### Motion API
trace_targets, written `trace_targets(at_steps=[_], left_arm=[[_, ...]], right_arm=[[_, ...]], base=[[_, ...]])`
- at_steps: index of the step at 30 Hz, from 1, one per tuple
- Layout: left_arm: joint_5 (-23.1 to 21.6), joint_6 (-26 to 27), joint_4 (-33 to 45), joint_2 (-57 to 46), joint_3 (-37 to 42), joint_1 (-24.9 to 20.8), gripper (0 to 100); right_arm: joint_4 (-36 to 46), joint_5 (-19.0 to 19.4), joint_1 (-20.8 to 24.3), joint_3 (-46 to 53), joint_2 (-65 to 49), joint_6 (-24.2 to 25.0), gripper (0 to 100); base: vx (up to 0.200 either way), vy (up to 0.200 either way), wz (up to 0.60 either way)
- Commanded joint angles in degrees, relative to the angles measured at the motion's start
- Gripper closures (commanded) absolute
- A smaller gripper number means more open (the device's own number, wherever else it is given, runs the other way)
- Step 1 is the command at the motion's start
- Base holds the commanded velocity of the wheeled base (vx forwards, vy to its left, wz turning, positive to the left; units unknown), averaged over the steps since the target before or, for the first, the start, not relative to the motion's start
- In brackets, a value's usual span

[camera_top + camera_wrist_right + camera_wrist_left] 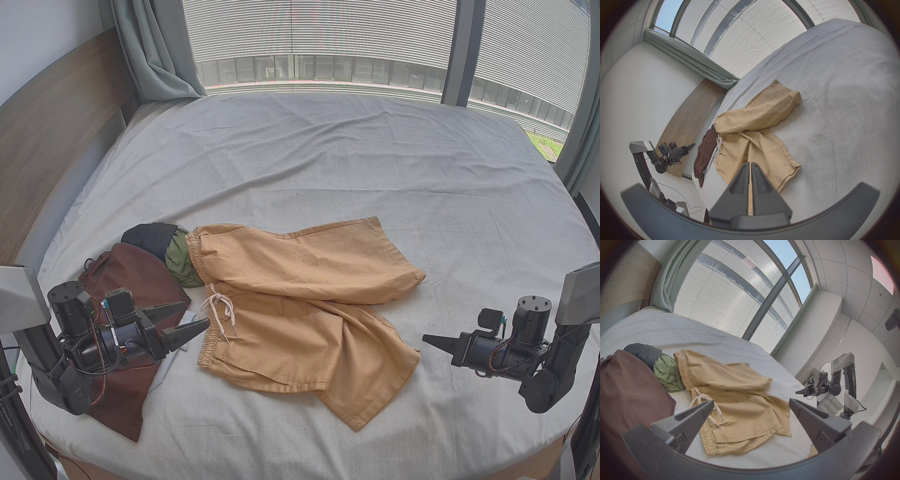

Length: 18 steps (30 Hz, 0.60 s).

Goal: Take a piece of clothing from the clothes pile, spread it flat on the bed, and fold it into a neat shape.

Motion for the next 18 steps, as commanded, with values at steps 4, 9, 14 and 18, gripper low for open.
trace_targets(at_steps=[4,9,14,18], left_arm=[[0.17,0.96,0.01,1.91,0.44,-0.58,0],[0.08,0.96,0.01,2.00,0.35,-0.23,0],[0.08,1.05,0.01,2.17,0.35,-0.23,0],[0.08,1.22,0.01,2.79,0.44,-0.23,0]], right_arm=[[-0.09,0.03,-0.10,-0.86,1.51,-0.23,100],[-0.01,-0.15,-0.10,-0.60,2.22,-0.49,100],[-0.01,-1.91,0.16,0.19,3.71,-0.49,0],[-0.09,-3.58,0.43,0.81,7.32,-1.11,0]], base=[[0.000,0.000,0.00],[0.000,0.000,0.00],[0.000,0.000,0.00],[0.000,0.000,0.00]])
